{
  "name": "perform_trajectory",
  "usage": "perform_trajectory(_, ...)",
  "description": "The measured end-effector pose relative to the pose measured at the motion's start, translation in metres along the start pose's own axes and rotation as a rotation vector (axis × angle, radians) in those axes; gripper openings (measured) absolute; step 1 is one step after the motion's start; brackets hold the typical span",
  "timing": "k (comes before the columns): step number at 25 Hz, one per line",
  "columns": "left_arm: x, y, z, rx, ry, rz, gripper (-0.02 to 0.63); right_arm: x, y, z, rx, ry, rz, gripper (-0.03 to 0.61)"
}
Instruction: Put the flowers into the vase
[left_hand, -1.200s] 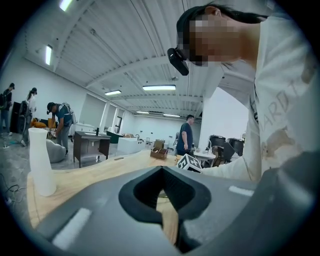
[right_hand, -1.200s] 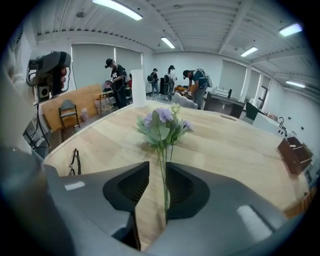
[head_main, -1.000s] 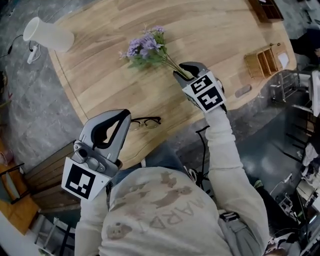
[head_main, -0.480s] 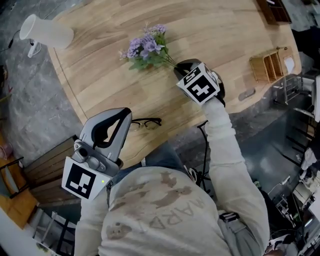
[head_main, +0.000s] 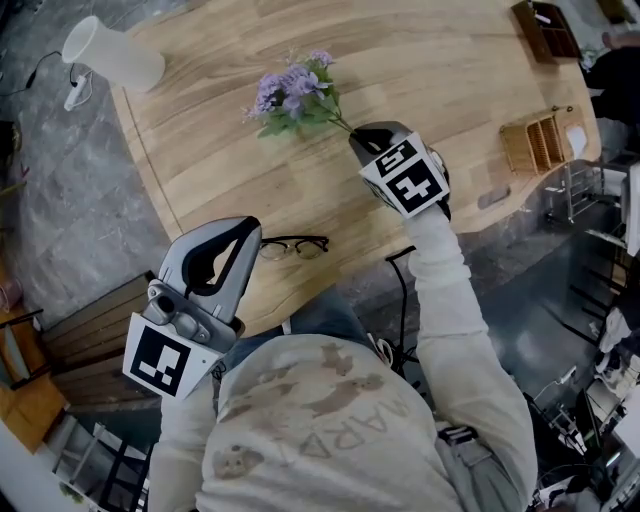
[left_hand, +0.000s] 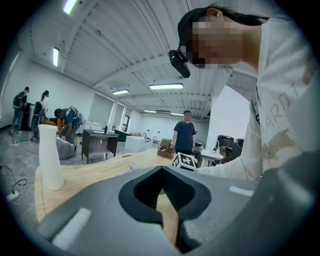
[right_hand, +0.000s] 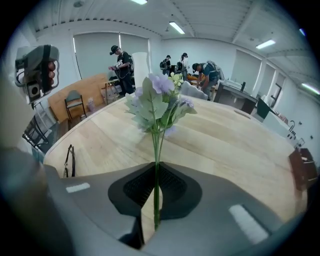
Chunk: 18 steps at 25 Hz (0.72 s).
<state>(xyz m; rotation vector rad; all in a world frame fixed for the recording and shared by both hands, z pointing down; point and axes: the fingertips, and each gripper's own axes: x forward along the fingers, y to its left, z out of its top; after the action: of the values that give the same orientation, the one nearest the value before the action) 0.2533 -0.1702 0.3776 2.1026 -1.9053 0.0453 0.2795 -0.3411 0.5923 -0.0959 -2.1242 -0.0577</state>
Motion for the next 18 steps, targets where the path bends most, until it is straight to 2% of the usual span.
perform_trajectory(5,-0.020,-0.004,0.006,0.015,-0.019,0.034,0.000,-0.027,0.009,0.031,0.008,-0.136,-0.013,0.037)
perform_trajectory(10,-0.040,-0.010,0.028,0.033,-0.110,0.066,0.000,-0.062,0.026,0.074,0.002,-0.320,-0.014,0.037)
perform_trajectory(18,-0.102,-0.016,0.016,0.075,-0.113,0.135,0.000,-0.112,0.093,0.123,-0.028,-0.591,-0.007,0.037)
